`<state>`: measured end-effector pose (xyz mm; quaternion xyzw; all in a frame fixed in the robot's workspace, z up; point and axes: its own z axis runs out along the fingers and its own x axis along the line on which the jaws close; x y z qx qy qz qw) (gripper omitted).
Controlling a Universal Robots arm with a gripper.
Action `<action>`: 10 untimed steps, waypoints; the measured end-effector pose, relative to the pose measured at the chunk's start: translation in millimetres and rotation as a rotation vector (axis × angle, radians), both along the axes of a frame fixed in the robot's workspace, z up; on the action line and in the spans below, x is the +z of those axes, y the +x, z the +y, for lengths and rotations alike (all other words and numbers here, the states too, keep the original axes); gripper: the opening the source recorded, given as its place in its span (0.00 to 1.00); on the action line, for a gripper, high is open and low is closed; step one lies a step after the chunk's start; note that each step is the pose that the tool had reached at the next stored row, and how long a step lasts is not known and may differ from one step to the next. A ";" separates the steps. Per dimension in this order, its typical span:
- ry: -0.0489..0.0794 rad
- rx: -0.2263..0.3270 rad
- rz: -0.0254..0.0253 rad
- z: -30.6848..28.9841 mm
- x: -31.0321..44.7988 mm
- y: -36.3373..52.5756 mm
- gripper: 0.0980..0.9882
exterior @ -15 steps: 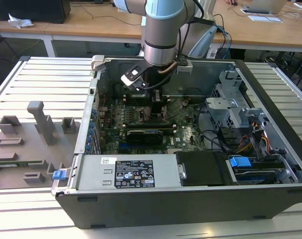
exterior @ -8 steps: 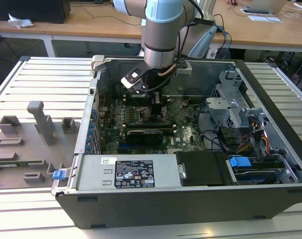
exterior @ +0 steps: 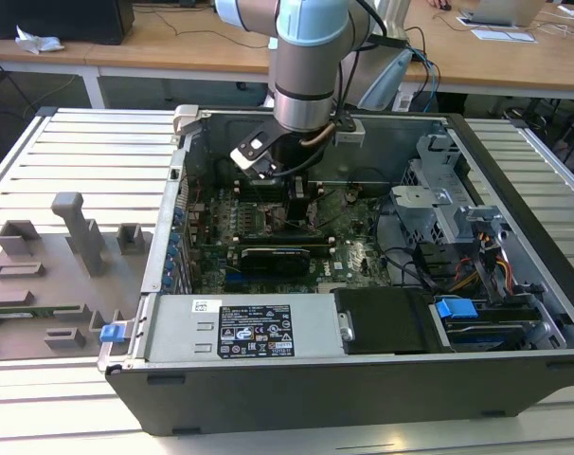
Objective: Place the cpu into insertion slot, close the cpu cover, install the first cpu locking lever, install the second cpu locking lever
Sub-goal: 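Place the cpu into insertion slot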
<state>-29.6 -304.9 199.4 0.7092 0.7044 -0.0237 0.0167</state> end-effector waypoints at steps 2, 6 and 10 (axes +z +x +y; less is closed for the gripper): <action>0.000 0.000 -0.0001 0.0 -0.1 0.0 0.50; 0.000 0.000 -0.0002 0.0 -0.2 0.0 0.51; 0.000 0.000 -0.0001 0.0 -0.3 0.0 0.58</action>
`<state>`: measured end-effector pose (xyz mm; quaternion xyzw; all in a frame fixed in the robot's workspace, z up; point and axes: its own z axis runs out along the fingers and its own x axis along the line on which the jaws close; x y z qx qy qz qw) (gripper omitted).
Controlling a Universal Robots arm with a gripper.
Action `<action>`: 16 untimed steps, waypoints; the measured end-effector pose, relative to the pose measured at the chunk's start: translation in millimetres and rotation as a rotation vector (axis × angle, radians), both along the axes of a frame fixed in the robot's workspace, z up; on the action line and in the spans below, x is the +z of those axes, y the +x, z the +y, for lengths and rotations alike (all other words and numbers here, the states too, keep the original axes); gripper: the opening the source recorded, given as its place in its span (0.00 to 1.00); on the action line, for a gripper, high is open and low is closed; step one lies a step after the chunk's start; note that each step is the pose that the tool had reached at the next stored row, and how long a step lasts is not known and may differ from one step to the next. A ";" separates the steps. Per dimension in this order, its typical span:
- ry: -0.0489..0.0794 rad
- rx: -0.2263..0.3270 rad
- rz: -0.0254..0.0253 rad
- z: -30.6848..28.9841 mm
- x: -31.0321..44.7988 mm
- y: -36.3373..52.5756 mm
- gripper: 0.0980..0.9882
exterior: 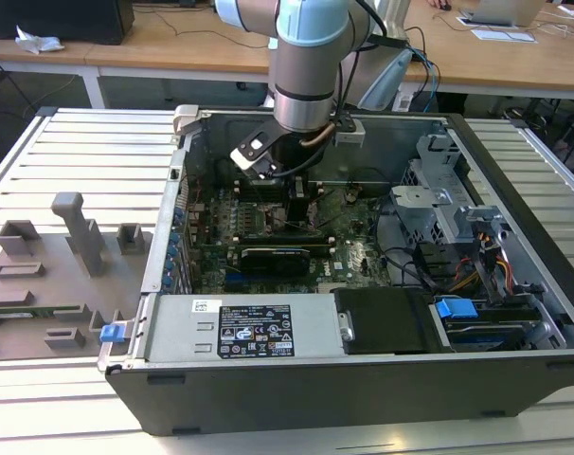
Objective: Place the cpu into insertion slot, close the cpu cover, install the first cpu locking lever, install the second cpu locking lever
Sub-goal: 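Place the cpu into insertion slot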
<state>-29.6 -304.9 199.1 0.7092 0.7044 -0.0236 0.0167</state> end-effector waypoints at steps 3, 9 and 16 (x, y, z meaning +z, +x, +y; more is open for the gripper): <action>0.000 0.000 -0.0001 0.0 3.9 0.0 0.58; 0.000 0.000 0.0000 1.5 26.0 0.0 0.35; 0.000 0.000 -0.0001 1.6 61.0 0.0 0.01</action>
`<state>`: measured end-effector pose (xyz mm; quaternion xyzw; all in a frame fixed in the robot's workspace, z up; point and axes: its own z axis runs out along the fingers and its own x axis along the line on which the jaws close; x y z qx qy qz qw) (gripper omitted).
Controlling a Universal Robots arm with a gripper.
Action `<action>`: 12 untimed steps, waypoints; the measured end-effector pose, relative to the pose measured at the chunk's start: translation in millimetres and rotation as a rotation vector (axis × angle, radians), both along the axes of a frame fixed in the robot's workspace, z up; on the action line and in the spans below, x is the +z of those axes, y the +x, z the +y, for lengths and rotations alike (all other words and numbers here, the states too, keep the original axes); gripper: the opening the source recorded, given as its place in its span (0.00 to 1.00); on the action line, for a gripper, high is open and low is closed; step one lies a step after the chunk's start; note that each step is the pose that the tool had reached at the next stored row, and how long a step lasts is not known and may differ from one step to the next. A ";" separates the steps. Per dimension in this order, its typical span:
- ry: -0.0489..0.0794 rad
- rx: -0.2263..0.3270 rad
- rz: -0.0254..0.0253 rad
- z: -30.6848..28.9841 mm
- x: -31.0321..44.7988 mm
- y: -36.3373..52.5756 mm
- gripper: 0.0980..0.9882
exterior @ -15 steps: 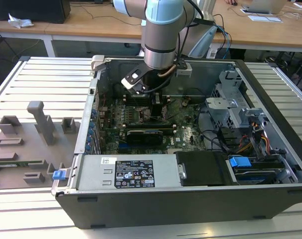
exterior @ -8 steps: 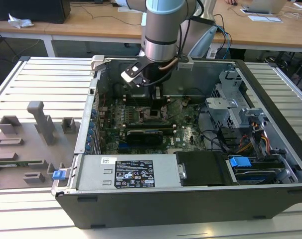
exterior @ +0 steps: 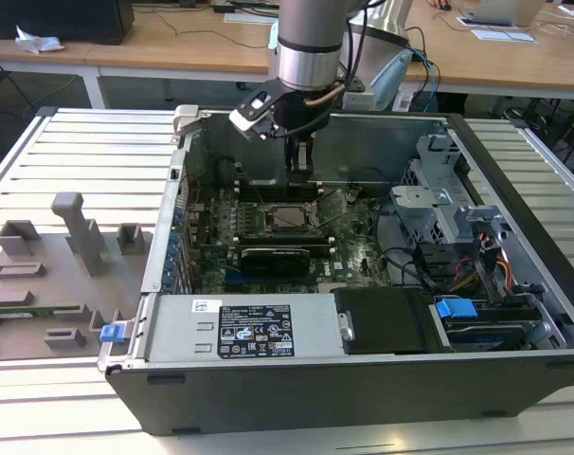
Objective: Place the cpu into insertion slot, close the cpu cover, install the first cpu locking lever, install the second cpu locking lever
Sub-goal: 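Place the cpu into insertion slot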
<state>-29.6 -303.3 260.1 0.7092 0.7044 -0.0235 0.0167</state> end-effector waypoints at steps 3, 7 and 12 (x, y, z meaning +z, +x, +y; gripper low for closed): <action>0.000 0.000 0.0000 0.0 12.4 0.0 0.01; 0.000 0.000 0.0000 0.0 30.3 0.0 0.01; 0.000 0.000 0.0000 0.0 30.7 0.0 0.01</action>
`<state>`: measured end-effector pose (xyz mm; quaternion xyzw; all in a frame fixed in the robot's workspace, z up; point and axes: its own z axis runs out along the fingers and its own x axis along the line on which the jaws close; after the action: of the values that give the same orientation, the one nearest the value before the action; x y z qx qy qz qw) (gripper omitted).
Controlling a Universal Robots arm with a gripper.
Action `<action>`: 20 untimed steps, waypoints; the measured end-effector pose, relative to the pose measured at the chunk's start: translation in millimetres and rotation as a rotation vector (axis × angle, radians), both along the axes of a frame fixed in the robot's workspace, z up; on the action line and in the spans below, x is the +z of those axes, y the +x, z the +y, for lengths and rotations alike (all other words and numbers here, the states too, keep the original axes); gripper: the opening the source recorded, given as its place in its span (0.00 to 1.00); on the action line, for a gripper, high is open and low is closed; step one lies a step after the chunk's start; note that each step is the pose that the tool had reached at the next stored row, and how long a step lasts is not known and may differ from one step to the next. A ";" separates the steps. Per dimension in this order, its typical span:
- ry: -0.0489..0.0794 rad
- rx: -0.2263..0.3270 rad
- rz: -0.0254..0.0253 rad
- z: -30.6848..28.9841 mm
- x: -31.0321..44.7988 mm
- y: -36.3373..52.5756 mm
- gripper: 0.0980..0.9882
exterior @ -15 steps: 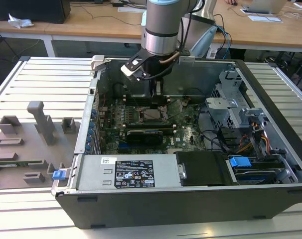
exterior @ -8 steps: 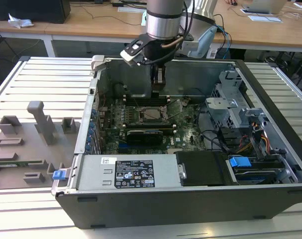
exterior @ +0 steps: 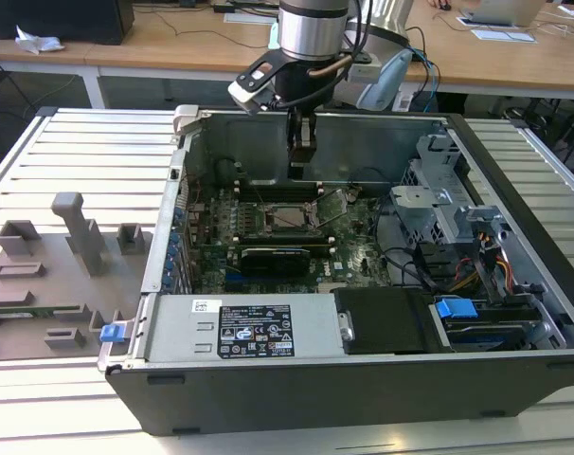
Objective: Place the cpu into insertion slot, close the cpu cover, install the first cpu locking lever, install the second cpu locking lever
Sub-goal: 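Place the cpu into insertion slot, then close the cpu cover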
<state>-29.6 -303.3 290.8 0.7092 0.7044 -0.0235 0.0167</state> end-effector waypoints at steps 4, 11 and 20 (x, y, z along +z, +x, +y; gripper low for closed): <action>0.000 0.000 0.0001 0.0 0.0 0.0 0.01; -0.002 0.000 0.0000 0.1 -0.1 9.0 0.01; -0.020 0.000 0.0000 0.2 -0.3 28.6 0.01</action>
<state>-1.0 -303.1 290.6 0.7090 0.7041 -0.0306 0.0238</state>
